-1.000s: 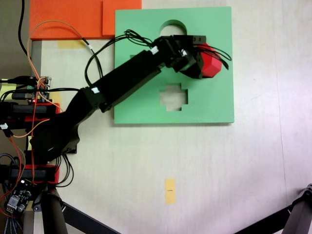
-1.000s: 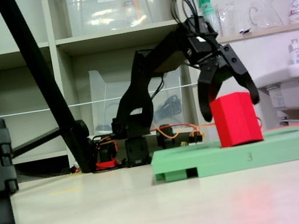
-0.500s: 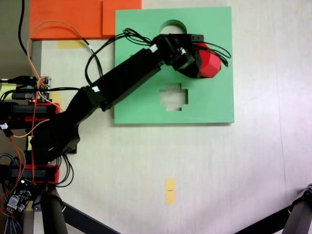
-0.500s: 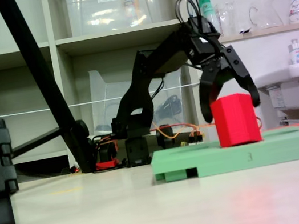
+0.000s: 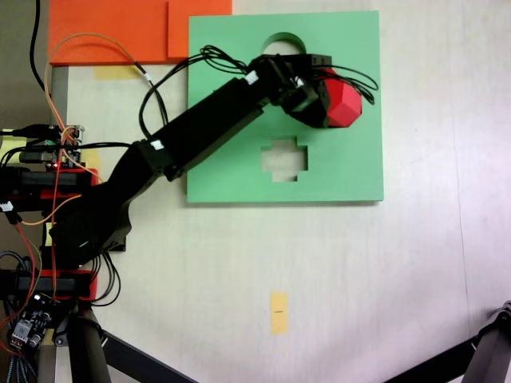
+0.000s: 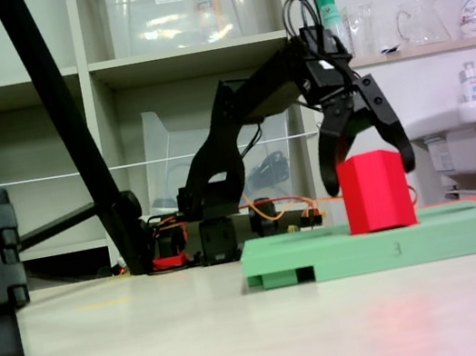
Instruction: Put the octagonal pillar block into the corresponding hole
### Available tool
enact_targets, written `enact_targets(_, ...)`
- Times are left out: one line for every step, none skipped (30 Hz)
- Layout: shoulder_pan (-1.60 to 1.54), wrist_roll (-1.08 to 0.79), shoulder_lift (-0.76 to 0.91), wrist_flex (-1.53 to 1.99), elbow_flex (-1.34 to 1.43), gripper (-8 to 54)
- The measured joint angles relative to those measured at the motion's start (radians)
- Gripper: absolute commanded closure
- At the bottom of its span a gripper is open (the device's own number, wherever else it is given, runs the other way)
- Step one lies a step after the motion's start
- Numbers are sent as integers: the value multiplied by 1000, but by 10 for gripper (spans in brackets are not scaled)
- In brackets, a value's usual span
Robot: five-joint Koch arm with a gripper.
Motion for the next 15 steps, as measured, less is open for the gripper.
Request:
enact_targets(-2,-23,0,3,0,250)
enact_targets(-2,-34,0,3,0,250)
enact_targets(-2,-44,0,5,0,250)
enact_targets(-3,-54,0,6,0,250)
enact_targets(-3,-64,0,8,0,250)
enact_targets(-3,-72,0,12,0,250)
enact_targets(-2,-74,-2,14,0,249)
enact_targets(-2,-75,-2,15,0,249)
enact_targets(-3,-75,-2,15,0,249)
enact_targets(-2,-75,-9,15,0,249)
enact_targets(2,-75,-11,15,0,249)
enact_targets(3,-77,-14,15,0,249)
enact_targets(3,-77,-18,15,0,249)
enact_targets(3,-74,-21,17,-12,249)
enact_targets(3,-72,-21,15,-15,249)
